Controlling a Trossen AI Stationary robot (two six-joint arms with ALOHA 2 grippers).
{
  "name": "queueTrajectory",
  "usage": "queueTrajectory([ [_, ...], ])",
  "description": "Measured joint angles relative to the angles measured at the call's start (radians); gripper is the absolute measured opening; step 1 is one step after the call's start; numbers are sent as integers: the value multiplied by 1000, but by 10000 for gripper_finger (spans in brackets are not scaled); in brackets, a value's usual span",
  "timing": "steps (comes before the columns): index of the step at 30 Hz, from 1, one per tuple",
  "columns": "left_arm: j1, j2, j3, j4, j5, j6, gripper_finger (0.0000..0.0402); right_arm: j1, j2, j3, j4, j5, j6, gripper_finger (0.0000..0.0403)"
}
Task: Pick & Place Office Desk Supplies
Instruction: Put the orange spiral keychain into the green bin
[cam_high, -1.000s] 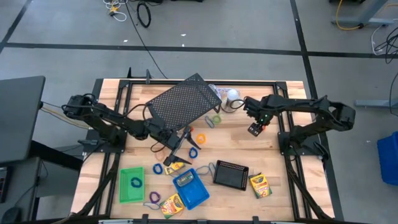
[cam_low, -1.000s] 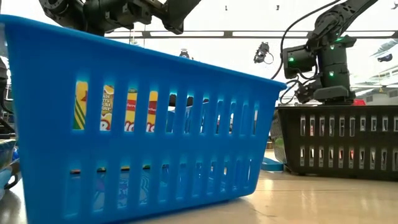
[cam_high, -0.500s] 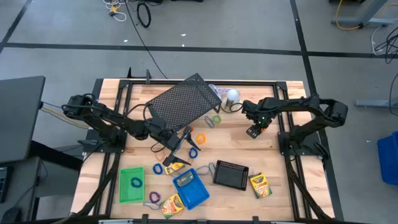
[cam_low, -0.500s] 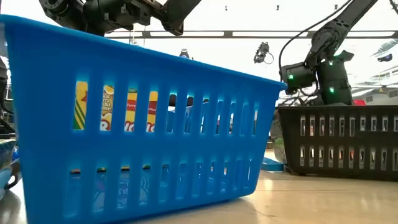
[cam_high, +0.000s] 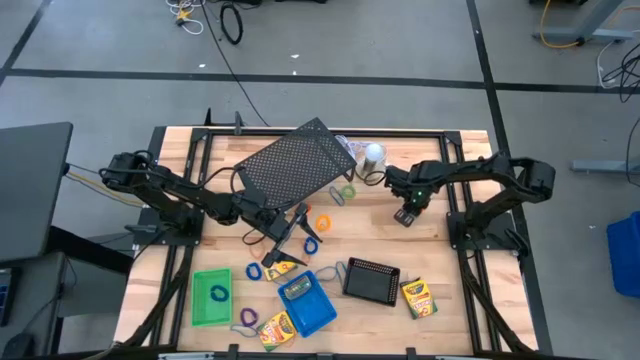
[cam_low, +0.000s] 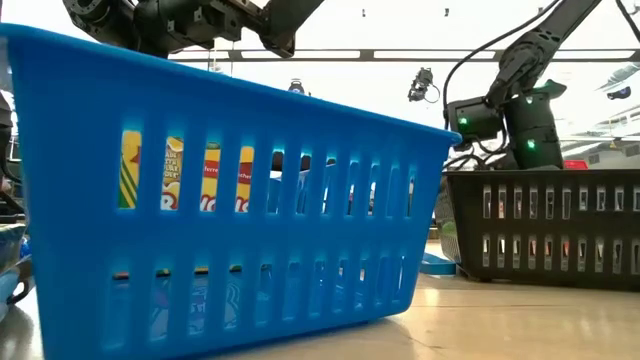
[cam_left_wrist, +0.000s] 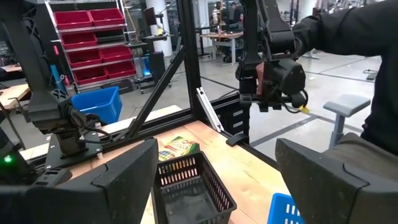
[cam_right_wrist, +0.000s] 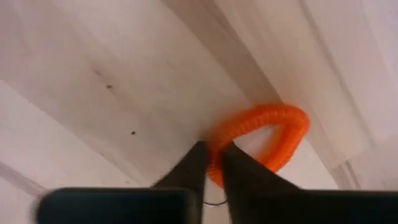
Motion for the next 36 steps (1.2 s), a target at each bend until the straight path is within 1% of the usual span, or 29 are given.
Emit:
queueTrajectory([
  [1,0,0,0,0,8,0,329,15,-3,-1,5,5,-6,17],
  [5,-1,0,0,0,47,0,329,78,-7,15,7,42,-7,12],
  [8,-1,-1,0,0,45,-1,329,133,-13,35,14,80,0,8],
  [10,0,-1,0,0,43,-1,329,162,-13,50,76,75,10,6],
  [12,0,-1,0,1,42,-1,329,195,-13,70,176,43,14,6],
  [16,1,-1,0,1,42,-3,329,246,-11,81,227,-15,27,6],
  [18,1,-1,0,1,40,-4,329,272,-17,111,278,-21,31,6],
  [21,1,-2,0,1,40,-8,329,310,-15,132,290,-24,31,6],
  [25,1,-2,0,-2,40,-10,329,367,-18,186,385,-16,26,6],
  [30,1,-2,0,-6,40,-11,329,456,-17,251,478,-26,-12,6],
  [36,1,-2,0,-27,39,-13,329,568,-17,326,535,-27,-26,6],
])
